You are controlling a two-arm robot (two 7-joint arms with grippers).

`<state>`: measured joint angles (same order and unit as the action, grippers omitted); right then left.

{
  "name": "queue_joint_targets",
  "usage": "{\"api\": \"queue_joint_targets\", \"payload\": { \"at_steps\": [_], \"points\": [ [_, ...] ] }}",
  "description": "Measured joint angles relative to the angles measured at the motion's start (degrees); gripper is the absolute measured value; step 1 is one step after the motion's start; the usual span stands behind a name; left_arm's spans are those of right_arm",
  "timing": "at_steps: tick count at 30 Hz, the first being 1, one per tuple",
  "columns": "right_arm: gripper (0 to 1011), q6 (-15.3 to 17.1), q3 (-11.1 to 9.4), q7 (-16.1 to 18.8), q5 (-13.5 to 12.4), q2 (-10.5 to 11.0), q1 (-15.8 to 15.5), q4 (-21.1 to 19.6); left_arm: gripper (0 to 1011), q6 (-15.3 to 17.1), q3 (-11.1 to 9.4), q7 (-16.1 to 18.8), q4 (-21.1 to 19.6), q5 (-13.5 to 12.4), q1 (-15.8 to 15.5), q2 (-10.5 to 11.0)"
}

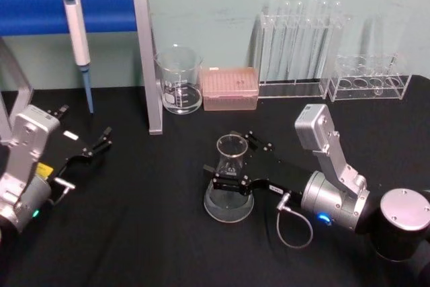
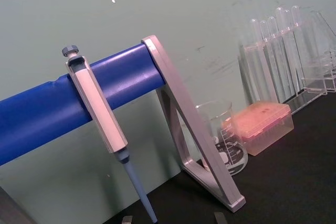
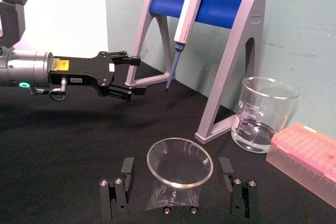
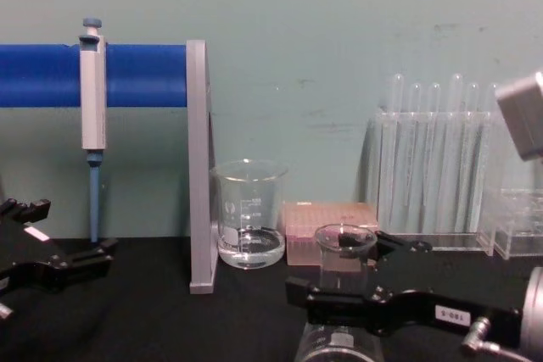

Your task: Grasp the erlenmeyer flask with one hand, shake it three times, then place it back.

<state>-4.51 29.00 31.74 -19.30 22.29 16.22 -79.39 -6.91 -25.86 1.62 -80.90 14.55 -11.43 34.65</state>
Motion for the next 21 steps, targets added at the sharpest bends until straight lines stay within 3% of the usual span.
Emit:
{"api": "queue_joint_targets", "payload": {
  "at_steps": [18,21],
  "points": [
    [1002,0.16,0.07,-0.16,0.34,-0.17,0.14,0.14,1001,0.00,0.00,0.00,0.00,0.00,0.00,0.00],
    [950,0.16,0.05,-0.15,0.33,-0.17,0.13,0.14,1001,0.00,0.00,0.00,0.00,0.00,0.00,0.00]
  ]
}}
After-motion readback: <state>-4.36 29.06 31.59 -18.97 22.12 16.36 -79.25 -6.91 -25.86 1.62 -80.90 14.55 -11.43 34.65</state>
